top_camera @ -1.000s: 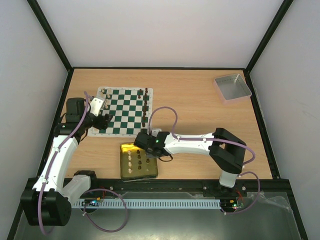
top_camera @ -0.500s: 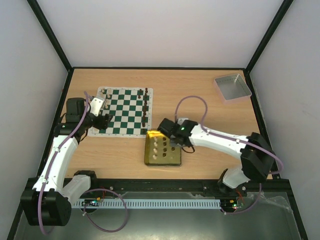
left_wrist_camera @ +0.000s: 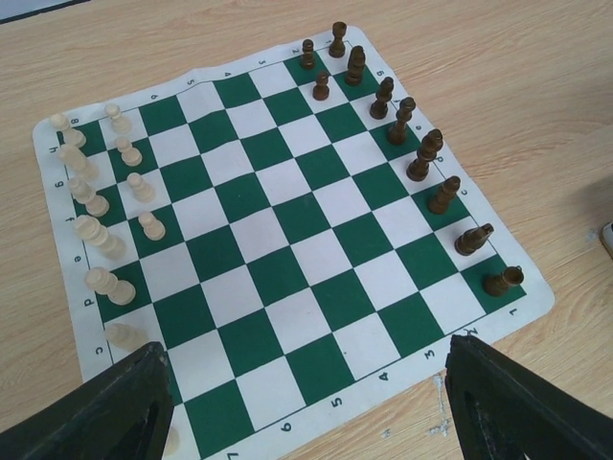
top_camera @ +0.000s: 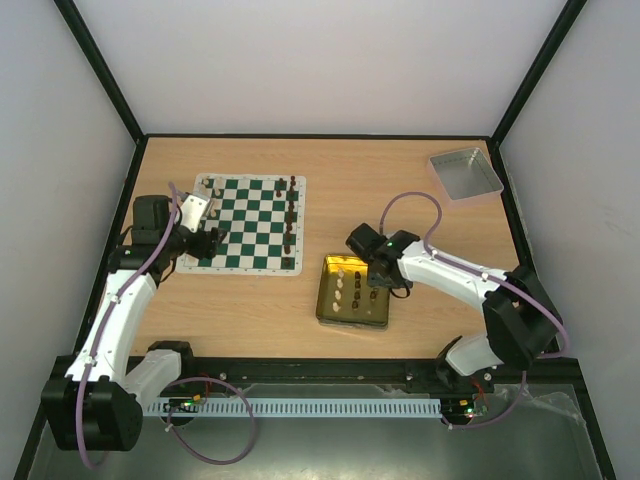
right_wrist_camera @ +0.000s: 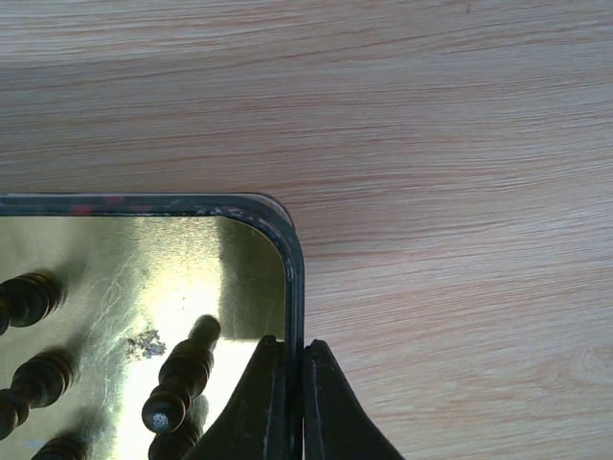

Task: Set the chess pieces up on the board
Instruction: Move the storage box to the center of the board.

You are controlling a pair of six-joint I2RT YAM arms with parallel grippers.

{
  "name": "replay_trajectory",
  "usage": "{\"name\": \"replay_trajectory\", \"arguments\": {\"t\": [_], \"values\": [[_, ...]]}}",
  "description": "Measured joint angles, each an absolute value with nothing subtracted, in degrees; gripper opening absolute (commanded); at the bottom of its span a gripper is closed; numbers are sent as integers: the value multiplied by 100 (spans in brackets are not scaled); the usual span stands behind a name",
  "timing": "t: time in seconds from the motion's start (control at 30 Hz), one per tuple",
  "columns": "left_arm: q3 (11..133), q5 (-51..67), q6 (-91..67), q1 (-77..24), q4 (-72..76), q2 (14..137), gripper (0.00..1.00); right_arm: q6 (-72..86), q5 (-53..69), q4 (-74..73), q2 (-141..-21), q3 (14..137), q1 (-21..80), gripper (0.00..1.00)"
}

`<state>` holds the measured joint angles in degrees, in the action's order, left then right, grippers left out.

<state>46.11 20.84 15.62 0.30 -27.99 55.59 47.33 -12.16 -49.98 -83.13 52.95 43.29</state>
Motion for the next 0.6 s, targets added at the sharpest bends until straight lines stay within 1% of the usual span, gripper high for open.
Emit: {"name": "replay_trajectory", "arguments": {"t": [0.27, 0.6], "values": [[4611, 2112, 1562, 30, -2768, 5640, 78, 4438, -1205, -4862, -8344, 5242, 3938, 8], [4611, 2145, 1562, 30, -2744, 5710, 79, 4086, -1295, -4595, -8639, 5245, 3323, 8]]}}
